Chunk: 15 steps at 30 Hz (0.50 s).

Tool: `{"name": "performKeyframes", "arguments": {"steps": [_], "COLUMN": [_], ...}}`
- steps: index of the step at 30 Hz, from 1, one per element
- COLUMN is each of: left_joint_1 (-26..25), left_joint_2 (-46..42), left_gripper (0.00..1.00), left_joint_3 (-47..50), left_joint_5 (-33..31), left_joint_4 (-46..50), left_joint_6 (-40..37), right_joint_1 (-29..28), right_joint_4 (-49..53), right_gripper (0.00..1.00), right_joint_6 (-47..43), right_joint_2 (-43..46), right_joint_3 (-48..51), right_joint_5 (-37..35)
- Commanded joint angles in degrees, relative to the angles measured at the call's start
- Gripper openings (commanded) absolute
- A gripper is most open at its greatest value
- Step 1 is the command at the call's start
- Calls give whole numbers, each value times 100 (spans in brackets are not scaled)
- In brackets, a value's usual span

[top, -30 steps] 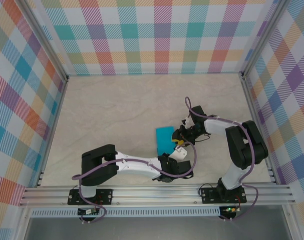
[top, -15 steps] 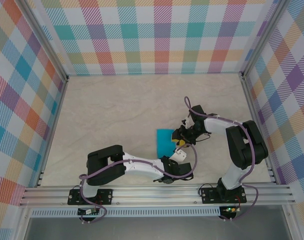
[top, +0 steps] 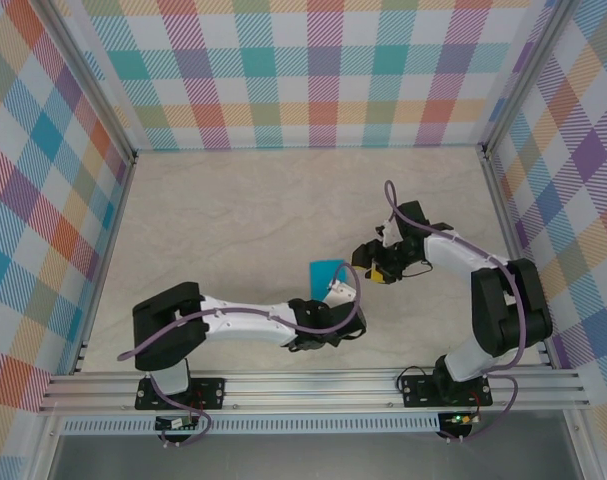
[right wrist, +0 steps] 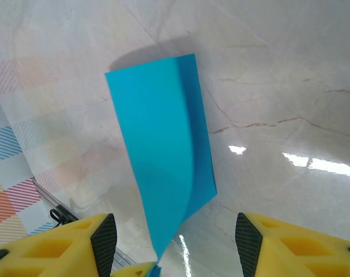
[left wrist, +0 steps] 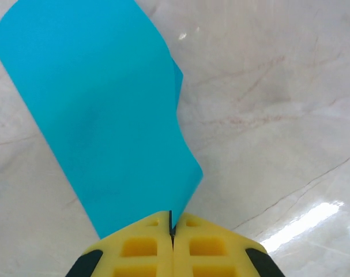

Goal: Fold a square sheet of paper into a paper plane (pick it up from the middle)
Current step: Third fold the triangle at the center of the table.

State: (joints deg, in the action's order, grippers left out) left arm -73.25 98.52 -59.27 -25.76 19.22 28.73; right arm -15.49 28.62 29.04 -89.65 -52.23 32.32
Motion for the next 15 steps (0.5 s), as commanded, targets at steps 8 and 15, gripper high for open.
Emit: {"name": "performKeyframes", "arguments": {"steps": [8, 15], "left_joint_1": [561, 873], "left_joint_2": [-479, -1032], "left_gripper": [2, 2], "left_joint_3": [455, 1314], "left_joint_5": [1407, 1954], "left_joint_4": [-770, -1514], "left_joint_6": [-38, 220], "right_joint_1": [46, -6], "right_joint_4": [-271, -458], "right_gripper": [50, 34], "right_joint_6": [-290, -205], "right_joint_2": [422, 105], "right_joint_3": [-8, -100], "right_joint_5": [891, 1183]}}
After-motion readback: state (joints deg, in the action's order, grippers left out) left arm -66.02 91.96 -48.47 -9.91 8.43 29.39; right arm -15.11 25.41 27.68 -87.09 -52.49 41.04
